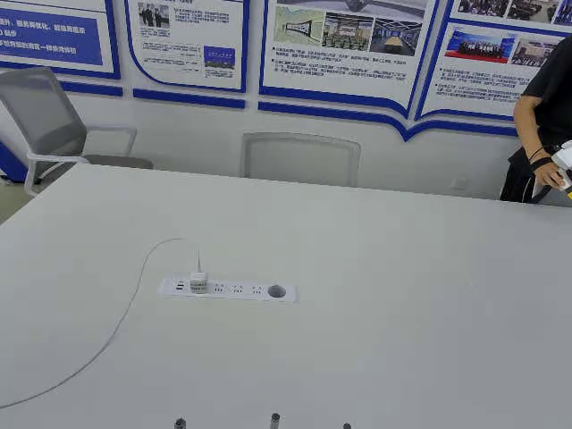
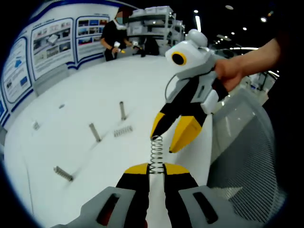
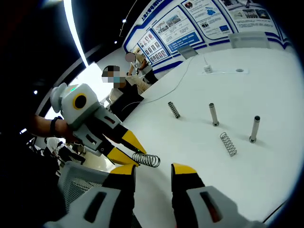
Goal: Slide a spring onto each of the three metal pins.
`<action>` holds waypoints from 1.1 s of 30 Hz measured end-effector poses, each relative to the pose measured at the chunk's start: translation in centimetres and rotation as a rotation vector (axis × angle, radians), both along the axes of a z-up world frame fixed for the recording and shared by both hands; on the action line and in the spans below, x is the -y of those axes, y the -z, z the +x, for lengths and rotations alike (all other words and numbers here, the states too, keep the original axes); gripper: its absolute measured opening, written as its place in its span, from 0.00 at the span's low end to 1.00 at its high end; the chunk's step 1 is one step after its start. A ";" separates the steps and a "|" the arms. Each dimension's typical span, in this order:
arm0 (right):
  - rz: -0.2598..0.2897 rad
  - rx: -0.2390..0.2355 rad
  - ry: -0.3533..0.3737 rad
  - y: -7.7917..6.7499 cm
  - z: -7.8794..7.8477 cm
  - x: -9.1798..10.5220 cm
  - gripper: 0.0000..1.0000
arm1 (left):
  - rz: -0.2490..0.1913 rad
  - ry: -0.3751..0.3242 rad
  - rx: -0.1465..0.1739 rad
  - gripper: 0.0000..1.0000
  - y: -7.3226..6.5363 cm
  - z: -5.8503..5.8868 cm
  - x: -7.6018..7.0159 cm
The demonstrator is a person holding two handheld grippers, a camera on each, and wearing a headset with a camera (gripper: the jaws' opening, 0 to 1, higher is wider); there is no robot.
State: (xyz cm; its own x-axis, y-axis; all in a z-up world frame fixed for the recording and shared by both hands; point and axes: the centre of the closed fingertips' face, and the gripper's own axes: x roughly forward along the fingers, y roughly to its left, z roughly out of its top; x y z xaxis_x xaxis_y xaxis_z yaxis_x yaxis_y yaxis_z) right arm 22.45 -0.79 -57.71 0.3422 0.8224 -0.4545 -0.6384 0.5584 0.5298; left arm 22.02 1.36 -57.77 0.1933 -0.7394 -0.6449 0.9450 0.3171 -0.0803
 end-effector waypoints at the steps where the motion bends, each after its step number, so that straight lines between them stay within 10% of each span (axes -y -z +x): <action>1: 0.000 0.000 -0.003 0.0 0.0 -0.1 0.31 | -0.002 0.000 0.001 0.10 -0.1 0.0 0.1; 33: 0.092 -0.085 -0.049 -2.3 -0.9 -1.0 0.17 | -0.005 0.119 0.043 0.10 -1.0 -1.1 2.0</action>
